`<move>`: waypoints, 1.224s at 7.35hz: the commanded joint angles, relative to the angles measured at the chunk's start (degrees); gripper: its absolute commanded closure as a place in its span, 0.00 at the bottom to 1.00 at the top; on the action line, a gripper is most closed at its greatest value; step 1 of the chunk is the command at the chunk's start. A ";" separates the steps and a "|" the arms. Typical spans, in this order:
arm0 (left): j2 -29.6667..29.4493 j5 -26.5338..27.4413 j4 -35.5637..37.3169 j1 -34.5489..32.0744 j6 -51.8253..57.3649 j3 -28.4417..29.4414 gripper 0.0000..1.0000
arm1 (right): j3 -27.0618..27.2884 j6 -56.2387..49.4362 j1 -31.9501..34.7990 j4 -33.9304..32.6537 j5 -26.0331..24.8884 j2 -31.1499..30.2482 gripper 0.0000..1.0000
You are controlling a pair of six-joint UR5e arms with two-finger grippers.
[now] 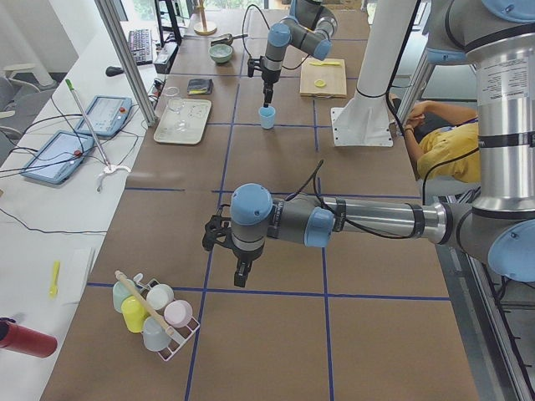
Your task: Squeeze lemon into cup
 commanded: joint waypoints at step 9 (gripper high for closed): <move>-0.83 0.30 1.48 2.17 -0.24 -0.12 0.00 | 5.10 -68.19 48.58 0.20 29.74 -33.67 0.00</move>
